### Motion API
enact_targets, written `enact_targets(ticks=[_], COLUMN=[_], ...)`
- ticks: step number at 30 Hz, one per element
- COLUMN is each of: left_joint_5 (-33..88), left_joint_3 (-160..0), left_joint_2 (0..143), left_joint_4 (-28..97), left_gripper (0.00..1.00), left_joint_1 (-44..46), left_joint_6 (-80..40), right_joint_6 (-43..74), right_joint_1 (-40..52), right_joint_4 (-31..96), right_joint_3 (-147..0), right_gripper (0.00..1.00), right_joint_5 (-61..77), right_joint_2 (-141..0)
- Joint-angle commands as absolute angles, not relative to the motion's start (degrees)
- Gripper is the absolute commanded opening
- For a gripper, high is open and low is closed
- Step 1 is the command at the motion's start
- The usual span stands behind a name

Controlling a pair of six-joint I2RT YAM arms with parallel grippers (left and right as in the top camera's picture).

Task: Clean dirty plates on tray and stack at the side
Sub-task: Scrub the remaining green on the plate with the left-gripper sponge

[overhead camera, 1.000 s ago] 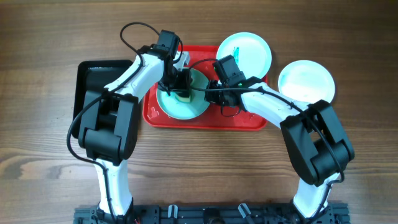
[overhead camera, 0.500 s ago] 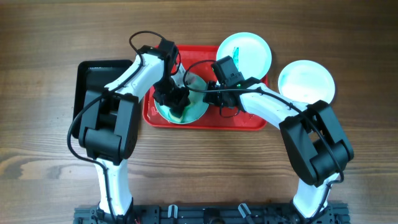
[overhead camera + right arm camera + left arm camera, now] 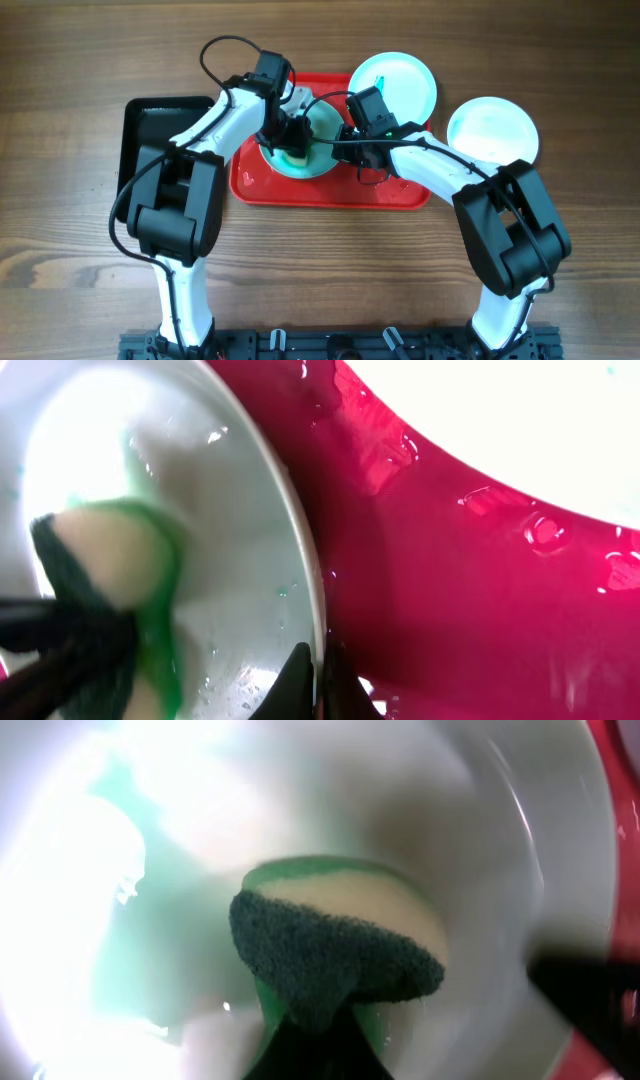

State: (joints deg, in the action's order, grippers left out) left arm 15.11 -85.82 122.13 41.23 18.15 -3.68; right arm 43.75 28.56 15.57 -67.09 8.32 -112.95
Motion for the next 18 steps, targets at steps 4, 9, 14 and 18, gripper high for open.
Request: enact_targets(ticks=[4,9,14,18], left_joint_5=[-7.53,-12.99,-15.31,-15.29], left_joint_3=[-84.75,-84.75,-84.75,-84.75], left_joint_2=[125.05,125.03,125.03,125.03], left_joint_4=[39.13,43.88,48.82,51.29], left_gripper=[0.04,0.04,0.04,0.04], left_joint_1=[18.15,18.11,18.11,18.13], left_joint_6=[-29.02,-42.37,-53.74,-61.56], right_joint_6=[43.44,43.42,43.24,43.24], right_joint_1=[29.78,29.78,29.78,29.78], right_joint_4=[15.68,15.68,15.68,15.68], right_joint_3=[-67.11,-67.11,-67.11,-67.11], right_gripper=[0.04,0.04,0.04,0.04], right_joint_5=[11.11,11.11,11.11,11.11], right_joint_2=[-113.06,-113.06,-113.06,-113.06])
